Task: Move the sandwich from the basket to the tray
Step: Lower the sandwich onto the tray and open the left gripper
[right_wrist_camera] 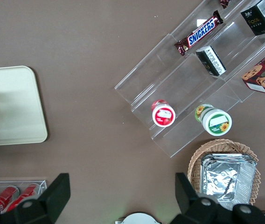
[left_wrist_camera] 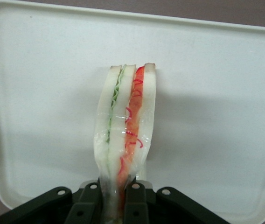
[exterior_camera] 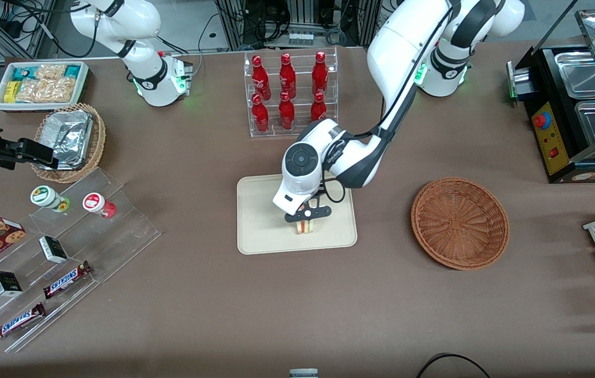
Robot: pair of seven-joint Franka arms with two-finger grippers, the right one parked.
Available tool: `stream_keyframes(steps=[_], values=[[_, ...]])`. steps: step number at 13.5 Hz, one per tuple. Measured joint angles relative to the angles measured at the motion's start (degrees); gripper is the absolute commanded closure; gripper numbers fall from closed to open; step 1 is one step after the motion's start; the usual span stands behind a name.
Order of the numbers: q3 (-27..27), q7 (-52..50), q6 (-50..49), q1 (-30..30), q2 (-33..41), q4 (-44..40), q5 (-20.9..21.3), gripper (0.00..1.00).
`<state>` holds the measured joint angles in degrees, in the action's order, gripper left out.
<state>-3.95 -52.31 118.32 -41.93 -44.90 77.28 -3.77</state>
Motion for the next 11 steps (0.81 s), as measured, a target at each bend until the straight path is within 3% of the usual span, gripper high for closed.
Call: stream_keyframes(steps=[5, 6, 7, 11], values=[[-0.2, -1.8, 0.0, 0.0, -1.9, -2.2, 0.0, 0.98], [-0.2, -2.0, 0.0, -0.1, -2.1, -2.3, 0.0, 0.58], [-0.2, -2.1, 0.0, -0.2, -2.4, -2.4, 0.0, 0.01], [-0.2, -2.4, 0.1, -1.0, -2.8, -2.8, 0.0, 0.00]])
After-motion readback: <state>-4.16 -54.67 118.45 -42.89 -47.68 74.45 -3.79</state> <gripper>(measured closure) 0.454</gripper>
